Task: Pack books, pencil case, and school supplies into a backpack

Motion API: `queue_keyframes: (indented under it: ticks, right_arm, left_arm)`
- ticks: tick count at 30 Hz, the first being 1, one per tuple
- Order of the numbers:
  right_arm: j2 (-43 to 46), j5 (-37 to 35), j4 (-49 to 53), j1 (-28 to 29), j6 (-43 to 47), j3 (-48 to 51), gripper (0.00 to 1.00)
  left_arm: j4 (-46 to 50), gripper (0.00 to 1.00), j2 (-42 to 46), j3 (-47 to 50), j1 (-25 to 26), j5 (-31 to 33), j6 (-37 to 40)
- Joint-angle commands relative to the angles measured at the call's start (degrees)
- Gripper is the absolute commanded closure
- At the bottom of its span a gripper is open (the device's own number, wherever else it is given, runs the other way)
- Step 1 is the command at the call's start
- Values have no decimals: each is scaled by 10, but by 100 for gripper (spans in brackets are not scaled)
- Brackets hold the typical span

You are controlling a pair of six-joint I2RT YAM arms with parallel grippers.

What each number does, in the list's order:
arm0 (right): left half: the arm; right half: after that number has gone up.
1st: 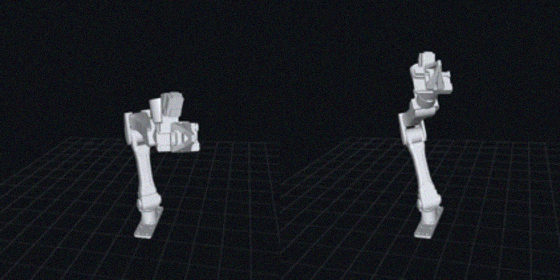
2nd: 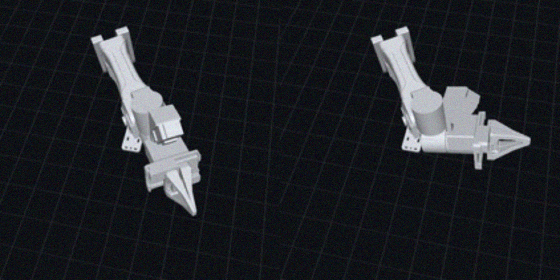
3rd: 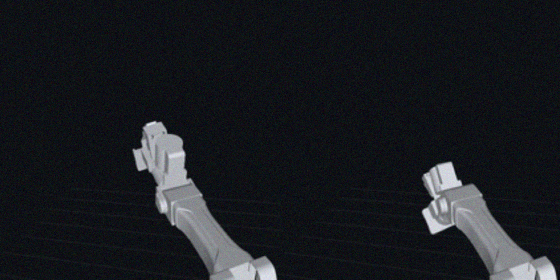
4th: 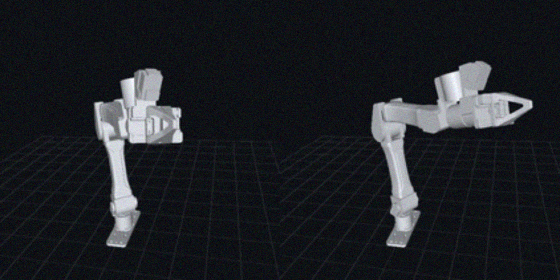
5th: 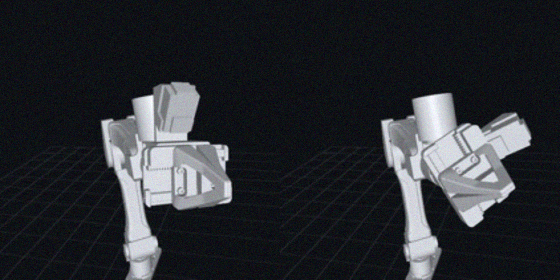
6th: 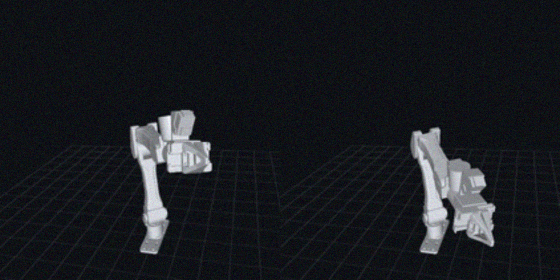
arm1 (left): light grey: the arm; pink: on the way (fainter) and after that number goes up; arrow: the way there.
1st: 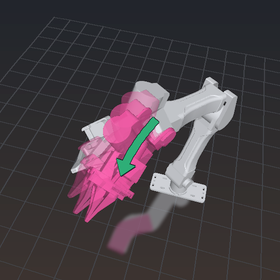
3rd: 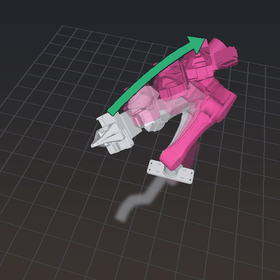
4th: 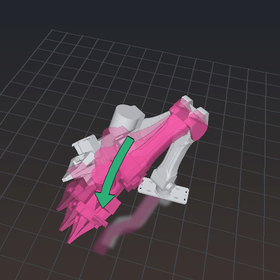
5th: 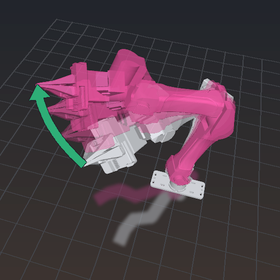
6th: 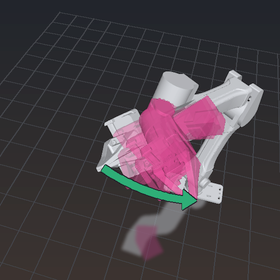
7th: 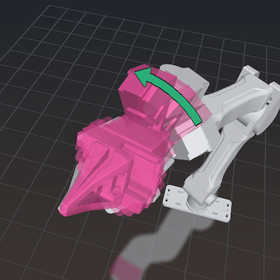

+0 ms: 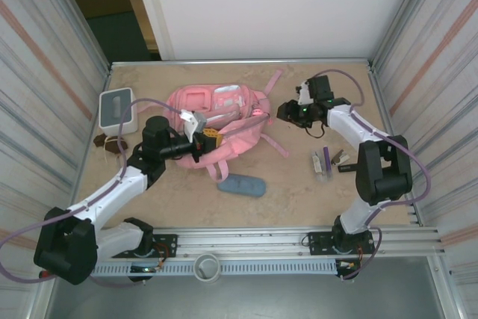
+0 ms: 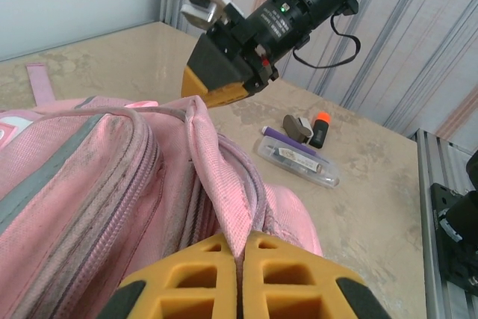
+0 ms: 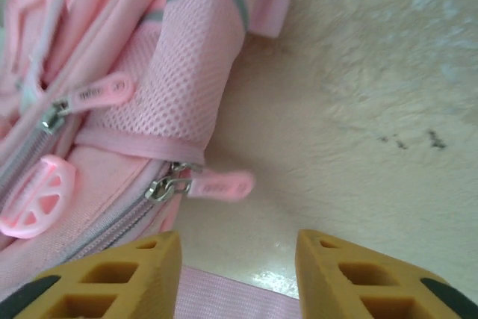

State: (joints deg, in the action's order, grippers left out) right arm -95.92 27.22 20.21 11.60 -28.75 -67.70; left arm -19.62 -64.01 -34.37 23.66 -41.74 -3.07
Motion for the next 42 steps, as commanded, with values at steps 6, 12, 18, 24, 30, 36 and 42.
queue_keyframes:
  ticks: [6, 12, 18, 24, 30, 36, 42]
  right_arm:
    - [-84, 86, -117, -6, -170, -34, 26]
    - [-193, 89, -112, 26, -205, -126, 29]
    - [-208, 117, -159, 29, -227, -124, 79]
    - [-133, 106, -191, -14, -218, -28, 95]
    - [-47, 70, -189, -35, -193, 53, 99]
    - [5, 32, -173, -35, -181, 102, 98]
    - [44, 1, -151, -35, -167, 127, 97]
  left_arm:
    - [-82, 100, -17, -1, -6, -30, -8]
    - [-84, 100, -22, 5, -6, -28, -11]
    - [-71, 100, -40, 10, -6, -4, -6]
    - [-12, 100, -68, -11, -6, 97, -11]
    - [25, 99, -115, -50, -6, 106, -16]
    - [44, 98, -142, -71, -6, 126, -27]
    - [60, 97, -149, -79, -7, 153, -28]
